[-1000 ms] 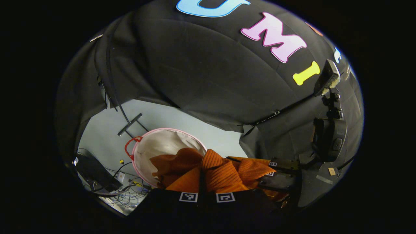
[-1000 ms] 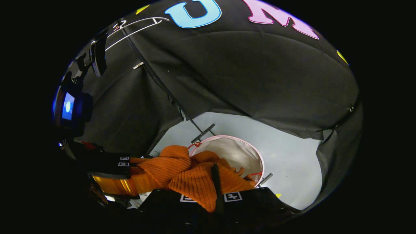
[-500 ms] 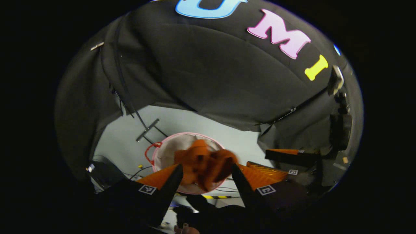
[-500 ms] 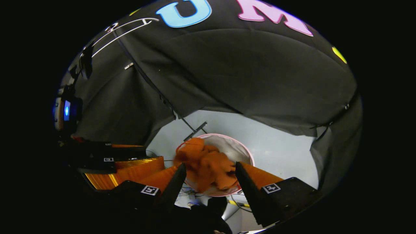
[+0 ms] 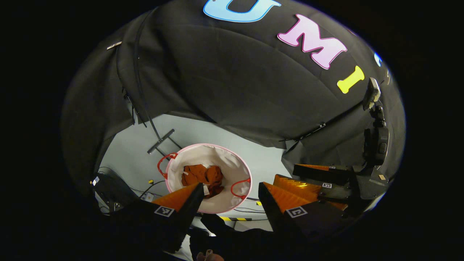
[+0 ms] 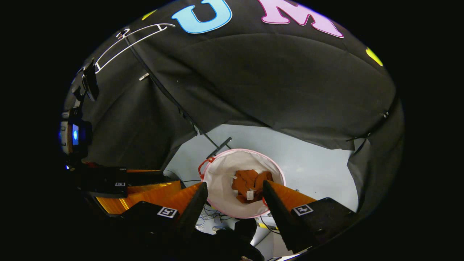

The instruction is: Grasp the clothes on the hanger with both hands and then place them into the laundry hamper below.

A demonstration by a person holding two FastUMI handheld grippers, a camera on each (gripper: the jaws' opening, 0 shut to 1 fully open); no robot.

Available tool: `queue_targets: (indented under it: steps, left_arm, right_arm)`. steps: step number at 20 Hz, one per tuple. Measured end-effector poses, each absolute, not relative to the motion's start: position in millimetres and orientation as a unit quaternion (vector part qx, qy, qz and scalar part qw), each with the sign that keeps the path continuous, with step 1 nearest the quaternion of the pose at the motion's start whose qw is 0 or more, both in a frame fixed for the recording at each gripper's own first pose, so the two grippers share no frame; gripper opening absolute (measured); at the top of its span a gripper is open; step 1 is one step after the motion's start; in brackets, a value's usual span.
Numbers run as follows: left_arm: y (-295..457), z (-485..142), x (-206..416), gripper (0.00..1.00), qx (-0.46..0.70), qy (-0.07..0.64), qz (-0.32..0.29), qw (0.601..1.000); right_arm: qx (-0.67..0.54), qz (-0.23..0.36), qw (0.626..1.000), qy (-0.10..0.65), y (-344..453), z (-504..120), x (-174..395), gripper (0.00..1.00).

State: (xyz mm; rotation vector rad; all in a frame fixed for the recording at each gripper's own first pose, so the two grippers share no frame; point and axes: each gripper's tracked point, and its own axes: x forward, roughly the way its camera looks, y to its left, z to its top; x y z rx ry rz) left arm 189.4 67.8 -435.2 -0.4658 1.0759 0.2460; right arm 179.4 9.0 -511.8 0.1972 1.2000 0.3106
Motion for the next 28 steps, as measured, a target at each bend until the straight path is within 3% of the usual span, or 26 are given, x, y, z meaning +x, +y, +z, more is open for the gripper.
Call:
queue_targets:
  steps: [8, 10, 16, 23, 28]
  left_arm:
    - [59.7, -389.7, 164.8, 0.96, -0.219, 0.448, 0.090, 0.862]
    - [56.1, -367.3, 150.9, 0.92, -0.215, 0.419, 0.074, 0.879]
    - [51.0, -289.5, 93.7, 0.96, -0.166, 0.338, 0.013, 0.926]
    - [51.9, -196.1, 34.8, 0.95, -0.104, 0.218, -0.032, 0.970]
    - [40.5, -105.2, 10.6, 0.95, -0.053, 0.108, -0.057, 0.991]
  right_arm:
    - [0.099, 0.134, 0.836, 0.522, 24.0, -464.2, 150.1, 0.99]
    - [0.095, 0.121, 0.851, 0.502, 26.5, -442.5, 138.2, 0.99]
    - [0.104, 0.082, 0.888, 0.440, 57.3, -373.1, 84.1, 0.99]
    - [0.078, 0.041, 0.942, 0.324, 71.9, -266.5, 40.9, 0.99]
    - [0.052, 0.026, 0.978, 0.199, 66.4, -153.5, 18.6, 0.99]
